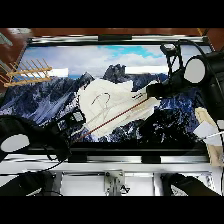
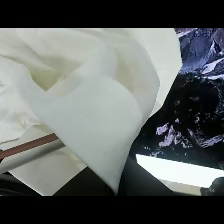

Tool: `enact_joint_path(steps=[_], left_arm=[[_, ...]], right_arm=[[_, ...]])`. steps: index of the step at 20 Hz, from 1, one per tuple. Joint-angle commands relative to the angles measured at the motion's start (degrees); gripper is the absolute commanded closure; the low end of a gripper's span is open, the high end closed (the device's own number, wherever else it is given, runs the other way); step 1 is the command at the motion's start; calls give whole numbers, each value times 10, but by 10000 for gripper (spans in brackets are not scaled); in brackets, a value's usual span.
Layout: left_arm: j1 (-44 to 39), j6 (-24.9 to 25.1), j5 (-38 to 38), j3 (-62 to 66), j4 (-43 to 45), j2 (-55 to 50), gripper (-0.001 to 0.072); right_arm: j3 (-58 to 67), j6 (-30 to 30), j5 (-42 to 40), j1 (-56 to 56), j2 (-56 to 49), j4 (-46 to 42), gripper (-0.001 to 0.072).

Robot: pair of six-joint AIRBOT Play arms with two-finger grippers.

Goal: Fold the shirts.

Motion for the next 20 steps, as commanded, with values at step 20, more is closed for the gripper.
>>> enact_joint_path(steps=[20], left_arm=[[-58, 26, 253, -23, -100, -138, 660]], right_arm=[[39, -38, 16, 83, 57, 202, 637]])
